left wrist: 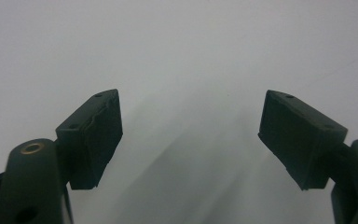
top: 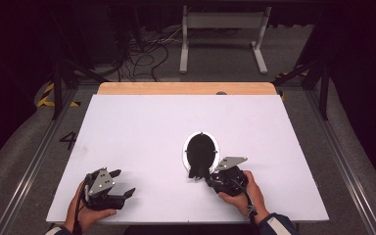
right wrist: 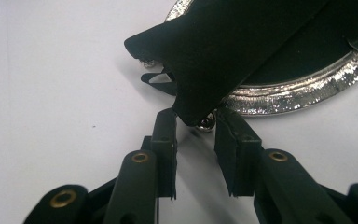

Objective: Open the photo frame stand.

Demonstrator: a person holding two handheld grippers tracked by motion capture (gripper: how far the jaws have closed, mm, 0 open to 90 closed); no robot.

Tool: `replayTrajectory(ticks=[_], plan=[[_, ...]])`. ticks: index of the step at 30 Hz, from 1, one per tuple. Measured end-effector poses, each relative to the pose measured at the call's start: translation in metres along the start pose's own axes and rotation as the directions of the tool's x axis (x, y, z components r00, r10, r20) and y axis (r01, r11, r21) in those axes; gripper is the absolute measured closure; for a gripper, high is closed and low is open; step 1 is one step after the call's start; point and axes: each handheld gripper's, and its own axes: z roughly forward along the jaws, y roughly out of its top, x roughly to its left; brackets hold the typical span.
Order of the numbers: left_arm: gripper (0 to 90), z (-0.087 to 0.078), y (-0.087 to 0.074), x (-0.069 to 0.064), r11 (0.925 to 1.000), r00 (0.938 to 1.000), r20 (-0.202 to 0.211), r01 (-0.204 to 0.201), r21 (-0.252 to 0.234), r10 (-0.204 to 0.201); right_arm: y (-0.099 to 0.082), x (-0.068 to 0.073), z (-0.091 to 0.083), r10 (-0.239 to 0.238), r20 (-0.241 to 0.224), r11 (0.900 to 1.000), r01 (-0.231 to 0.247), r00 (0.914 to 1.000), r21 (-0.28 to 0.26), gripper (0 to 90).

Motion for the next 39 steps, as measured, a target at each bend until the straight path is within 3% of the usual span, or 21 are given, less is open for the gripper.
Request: replayTrajectory(ticks=[8, 20, 29, 31, 36, 38, 39], plan=[[21.1, 0.001, 0.000, 0.000, 0.9999, 1.0000, 0.004, -0.003, 0.010, 0.003, -0.001, -0.004, -0.002, 0.011, -0.003, 0.9999, -0.011, 0.9999, -0.002, 70.0], [20.7, 0.004, 0.001, -0.001, 0.9997, 0.9999, 0.017, -0.002, 0.024, 0.002, 0.002, -0.010, -0.001, 0.008, -0.046, 0.9999, -0.008, 0.9989, 0.015, 68.7], [20.4, 0.005, 0.001, -0.001, 0.9997, 0.9997, 0.023, -0.001, 0.025, 0.001, 0.002, -0.017, -0.005, 0.063, -0.113, 0.9967, -0.068, 0.9916, -0.043, 69.4], [20.4, 0.005, 0.001, -0.001, 0.9997, 0.9997, 0.024, -0.001, 0.025, 0.000, 0.002, -0.019, -0.005, 0.085, -0.133, 0.9944, -0.092, 0.9875, -0.051, 69.2], [20.0, 0.007, 0.002, -0.003, 0.9994, 0.9997, 0.023, -0.002, 0.035, 0.001, 0.001, -0.028, -0.002, 0.163, -0.218, 0.9809, -0.182, 0.9622, -0.069, 66.9], [19.7, 0.008, 0.002, -0.002, 0.9993, 0.9996, 0.026, -0.010, 0.037, 0.009, 0.002, -0.032, 0.001, 0.197, -0.254, 0.9729, -0.221, 0.9468, -0.069, 65.3], [19.7, 0.008, 0.002, -0.002, 0.9993, 0.9996, 0.026, -0.010, 0.037, 0.009, 0.002, -0.032, 0.001, 0.197, -0.254, 0.9729, -0.221, 0.9468, -0.069, 65.3]])
